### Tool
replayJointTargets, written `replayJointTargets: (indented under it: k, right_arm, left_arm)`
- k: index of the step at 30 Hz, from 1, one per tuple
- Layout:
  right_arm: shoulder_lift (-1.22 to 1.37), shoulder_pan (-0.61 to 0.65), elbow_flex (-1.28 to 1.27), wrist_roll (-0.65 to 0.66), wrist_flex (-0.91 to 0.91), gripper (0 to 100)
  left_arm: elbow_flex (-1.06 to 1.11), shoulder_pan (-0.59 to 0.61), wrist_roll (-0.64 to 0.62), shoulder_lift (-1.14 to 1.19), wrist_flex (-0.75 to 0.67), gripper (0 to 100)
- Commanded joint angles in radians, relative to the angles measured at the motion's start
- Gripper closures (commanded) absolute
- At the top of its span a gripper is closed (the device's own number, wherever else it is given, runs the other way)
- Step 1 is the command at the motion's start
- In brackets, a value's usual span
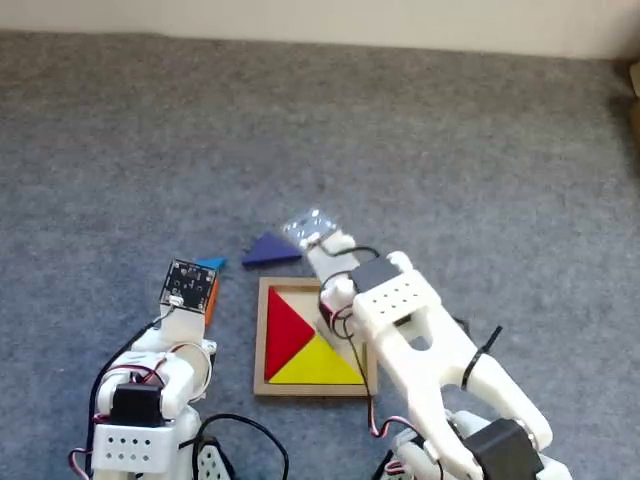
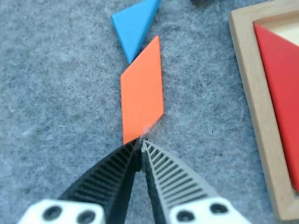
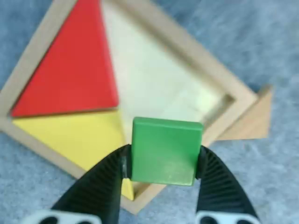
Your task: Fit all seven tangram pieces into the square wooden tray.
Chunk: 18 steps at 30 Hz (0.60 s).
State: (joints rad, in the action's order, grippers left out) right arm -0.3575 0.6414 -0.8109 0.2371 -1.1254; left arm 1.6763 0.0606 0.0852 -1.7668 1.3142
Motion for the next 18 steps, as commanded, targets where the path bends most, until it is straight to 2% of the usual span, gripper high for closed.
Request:
replayJointTargets:
  k: [1,5,14,18]
  right_arm:
    - [-0.045,0.044,-0.027,0.003,0.041,86.8]
    - [-0.045,0.039,-0.071,0.003,0.130,86.8]
    - [-0.045,0.042,-0.070,0.003,0.139,86.2]
    - [-0.045,0.042,-0.070,0.003,0.139,79.1]
  left_arm:
    - [0.021,0.010,0.006,-0.048,0.005,99]
    - [0.021,0.010,0.006,-0.048,0.005,99]
    - [0.021,0.010,0.006,-0.048,0.005,99]
    - [0.021,0.010,0.006,-0.048,0.005,99]
